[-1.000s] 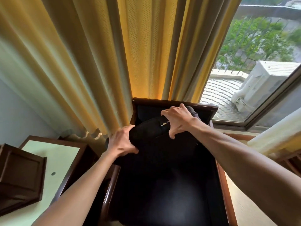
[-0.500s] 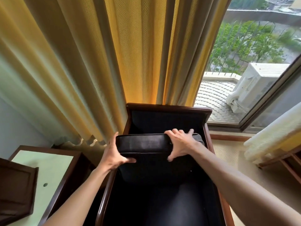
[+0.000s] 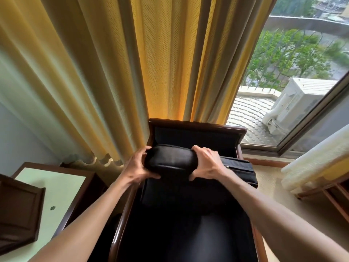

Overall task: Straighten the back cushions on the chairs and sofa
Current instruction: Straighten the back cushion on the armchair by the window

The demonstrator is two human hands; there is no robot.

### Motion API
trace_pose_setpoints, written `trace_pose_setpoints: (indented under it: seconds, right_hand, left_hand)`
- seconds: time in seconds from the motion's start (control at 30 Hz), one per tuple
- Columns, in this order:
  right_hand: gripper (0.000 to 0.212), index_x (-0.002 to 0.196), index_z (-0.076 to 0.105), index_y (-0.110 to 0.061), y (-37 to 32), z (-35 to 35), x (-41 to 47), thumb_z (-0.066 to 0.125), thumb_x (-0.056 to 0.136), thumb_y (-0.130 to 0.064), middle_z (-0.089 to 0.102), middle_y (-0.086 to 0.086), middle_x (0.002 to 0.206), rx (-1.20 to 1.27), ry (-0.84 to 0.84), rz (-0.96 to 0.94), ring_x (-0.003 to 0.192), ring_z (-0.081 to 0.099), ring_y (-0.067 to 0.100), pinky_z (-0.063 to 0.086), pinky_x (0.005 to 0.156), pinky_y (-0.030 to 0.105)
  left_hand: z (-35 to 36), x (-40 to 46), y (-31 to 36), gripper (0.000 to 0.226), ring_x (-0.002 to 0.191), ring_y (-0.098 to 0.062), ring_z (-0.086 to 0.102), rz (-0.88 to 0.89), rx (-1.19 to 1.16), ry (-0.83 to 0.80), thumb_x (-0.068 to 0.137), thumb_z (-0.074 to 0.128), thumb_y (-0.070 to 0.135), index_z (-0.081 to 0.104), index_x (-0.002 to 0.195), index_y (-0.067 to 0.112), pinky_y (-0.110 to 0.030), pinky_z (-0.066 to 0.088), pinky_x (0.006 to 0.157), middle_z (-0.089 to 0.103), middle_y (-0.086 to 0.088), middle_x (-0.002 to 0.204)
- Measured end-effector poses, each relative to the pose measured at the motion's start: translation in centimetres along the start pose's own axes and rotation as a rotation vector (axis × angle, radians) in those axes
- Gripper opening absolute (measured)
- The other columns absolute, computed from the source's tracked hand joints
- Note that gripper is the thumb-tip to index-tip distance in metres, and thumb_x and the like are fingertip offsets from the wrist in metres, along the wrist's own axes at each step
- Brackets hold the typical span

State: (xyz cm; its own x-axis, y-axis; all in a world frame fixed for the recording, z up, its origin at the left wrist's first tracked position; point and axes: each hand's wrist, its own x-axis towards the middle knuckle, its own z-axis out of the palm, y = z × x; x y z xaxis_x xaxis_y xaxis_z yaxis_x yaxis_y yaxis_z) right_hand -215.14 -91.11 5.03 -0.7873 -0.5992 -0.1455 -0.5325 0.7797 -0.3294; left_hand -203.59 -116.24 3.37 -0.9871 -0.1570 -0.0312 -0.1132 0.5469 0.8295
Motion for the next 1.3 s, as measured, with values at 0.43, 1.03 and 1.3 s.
trace_pose_setpoints:
  seconds: [0.43, 1.03, 1.3]
  right_hand:
    - [0.119, 0.14, 0.026, -0.038, 7.9, -1.7, -5.3, 0.075, 0.036, -0.069, 0.045, -0.007, 0.131, 0.146, -0.078, 0.077, 0.123, 0.046, 0.021, 0.036, 0.103, 0.054]
    - [0.075, 0.104, 0.056, -0.03, 1.6, -9.9, -3.4, 0.091, 0.037, -0.035, 0.064, -0.005, 0.094, 0.46, 0.191, -0.123, 0.09, 0.057, 0.013, 0.046, 0.076, 0.027]
    - [0.078, 0.115, 0.059, -0.026, 9.8, -7.0, -6.8, 0.081, 0.044, -0.002, 0.065, 0.006, 0.106, 0.863, 0.031, 0.031, 0.102, 0.063, 0.019, 0.051, 0.089, 0.038]
  left_hand:
    - [11.1, 2.4, 1.1, 0.13, 0.137, -0.011, 0.038, 0.042, -0.025, -0.169, 0.039, 0.097, 0.039, 0.027, 0.147, 0.032, -0.043, 0.035, 0.114, 0.041, 0.008, 0.147]
    - [7.4, 1.3, 6.3, 0.093, 0.104, -0.018, 0.055, 0.096, 0.25, 0.057, 0.036, 0.08, 0.048, 0.047, 0.121, 0.028, -0.049, 0.048, 0.086, 0.057, 0.01, 0.112]
    - [11.8, 1.3, 9.6, 0.087, 0.102, -0.019, 0.053, 0.08, 0.52, 0.015, 0.042, 0.076, 0.047, 0.052, 0.123, 0.028, -0.04, 0.042, 0.083, 0.055, 0.008, 0.109]
